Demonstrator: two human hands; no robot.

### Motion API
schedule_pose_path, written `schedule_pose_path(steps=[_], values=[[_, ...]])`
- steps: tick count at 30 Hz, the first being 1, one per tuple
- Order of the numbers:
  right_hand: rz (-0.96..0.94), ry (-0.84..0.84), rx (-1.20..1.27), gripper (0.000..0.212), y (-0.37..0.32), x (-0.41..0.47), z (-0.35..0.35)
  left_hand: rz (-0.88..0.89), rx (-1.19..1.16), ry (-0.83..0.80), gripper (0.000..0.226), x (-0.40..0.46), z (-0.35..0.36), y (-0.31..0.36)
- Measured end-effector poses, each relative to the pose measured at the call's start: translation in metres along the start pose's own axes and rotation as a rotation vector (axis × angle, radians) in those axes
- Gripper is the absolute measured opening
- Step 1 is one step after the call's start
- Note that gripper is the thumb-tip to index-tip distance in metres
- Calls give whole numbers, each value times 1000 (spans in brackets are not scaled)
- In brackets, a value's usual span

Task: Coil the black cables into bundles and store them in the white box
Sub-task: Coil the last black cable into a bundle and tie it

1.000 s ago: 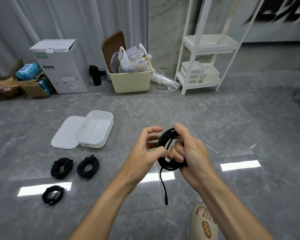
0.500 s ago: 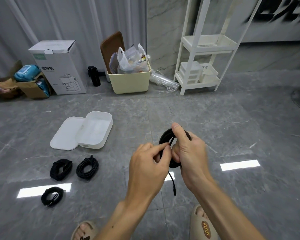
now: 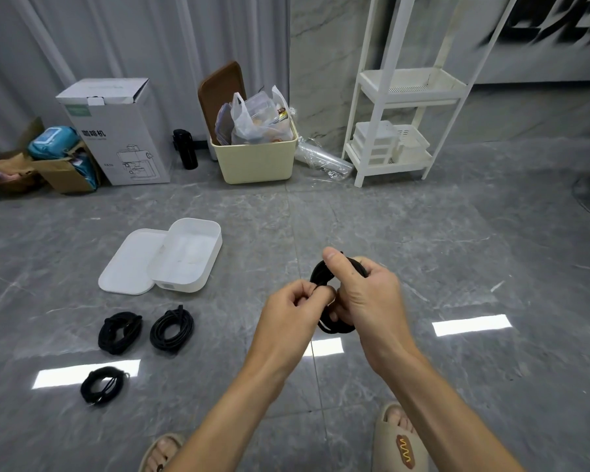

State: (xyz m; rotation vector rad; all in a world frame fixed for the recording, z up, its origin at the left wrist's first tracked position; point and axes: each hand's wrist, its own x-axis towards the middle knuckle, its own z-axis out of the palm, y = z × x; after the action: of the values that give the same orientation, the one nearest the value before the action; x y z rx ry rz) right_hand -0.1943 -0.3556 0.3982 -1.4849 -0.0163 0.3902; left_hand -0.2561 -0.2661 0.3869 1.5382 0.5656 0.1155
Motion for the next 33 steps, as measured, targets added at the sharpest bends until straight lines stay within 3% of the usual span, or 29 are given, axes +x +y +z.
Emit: schedule_pose_path(steps=[7, 10, 14, 18, 22, 28, 31, 33], values=[[-64, 1, -110, 35, 0, 2, -2, -91, -32, -170, 19, 3, -23, 14], [-34, 11, -97, 35, 2, 5, -3, -128, -125, -190, 31, 6, -30, 15], [16, 21, -84, 39, 4, 10, -6, -171, -293, -186, 18, 8, -35, 17], [20, 19, -91, 38, 7, 13, -10, -171, -108, -213, 18, 9, -42, 21], [20, 18, -101, 37, 9, 12, -10, -33, 173, -145, 16, 11, -43, 23], [30, 28, -41, 36, 7, 15, -20, -79, -129, -160, 17, 12, -49, 20], [57, 21, -2, 34, 12, 13, -16, -62, -95, -75, 21, 12, -42, 22], [49, 59, -48, 35, 15, 14, -13, 67, 26, 29, 20, 13, -35, 23]])
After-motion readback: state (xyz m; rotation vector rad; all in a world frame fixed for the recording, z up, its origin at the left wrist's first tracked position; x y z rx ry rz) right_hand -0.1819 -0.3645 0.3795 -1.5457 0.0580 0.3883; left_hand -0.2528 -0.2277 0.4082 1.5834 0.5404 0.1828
